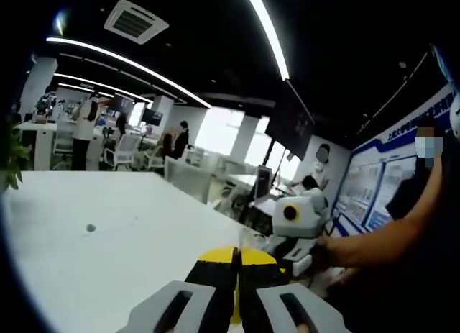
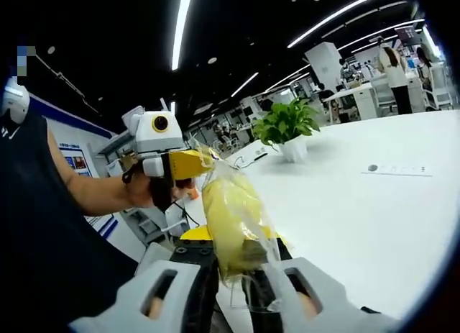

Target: Compare the silicone blocks by pressing each to a similar depth, holding the contact briefly, and releasing to observe deformation and rebound differences across the visible hardness samples.

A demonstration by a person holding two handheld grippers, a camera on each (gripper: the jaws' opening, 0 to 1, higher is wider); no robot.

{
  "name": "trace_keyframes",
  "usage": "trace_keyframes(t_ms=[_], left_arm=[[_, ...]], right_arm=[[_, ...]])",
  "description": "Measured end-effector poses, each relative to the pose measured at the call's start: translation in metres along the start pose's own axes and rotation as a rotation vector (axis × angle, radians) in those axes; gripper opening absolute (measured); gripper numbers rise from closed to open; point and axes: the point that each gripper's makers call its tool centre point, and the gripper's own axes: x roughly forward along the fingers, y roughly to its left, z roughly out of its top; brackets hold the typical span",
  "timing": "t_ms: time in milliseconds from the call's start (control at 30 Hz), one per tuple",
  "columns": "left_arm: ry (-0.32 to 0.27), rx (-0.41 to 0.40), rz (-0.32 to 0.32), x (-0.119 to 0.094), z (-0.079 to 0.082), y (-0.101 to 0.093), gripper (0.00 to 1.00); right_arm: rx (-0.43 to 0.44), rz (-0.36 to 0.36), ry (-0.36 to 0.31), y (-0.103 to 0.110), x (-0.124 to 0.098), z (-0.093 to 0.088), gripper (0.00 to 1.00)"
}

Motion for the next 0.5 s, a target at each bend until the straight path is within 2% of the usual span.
trace_keyframes(t_ms=[233, 333, 367, 500], left_arm=[[-0.014, -0.004, -0.015, 0.0034, 0.0026, -0.0054, 0.00], [-0.030, -0.042, -0.032, 0.0012, 0.0048, -0.0061, 0.00], [-0.031, -0.042, -0.032, 0.0009, 0.0049, -0.0065, 0.00], [-0.027, -0.035, -0.036, -0.0003, 0.0082, -0.0101, 0.00]], right_arm=[[-0.005, -0.035, -0.059, -0.0040, -0.0055, 0.0036, 0.11], [0.015, -0.030, -0.063, -0.0013, -0.0051, 0.0053, 0.13], [-0.021, -0.046, -0.071, -0.0023, -0.0050, 0.0064, 0.14], [0.000, -0.042, -0.078, 0.0006, -0.0051, 0.0080, 0.15]])
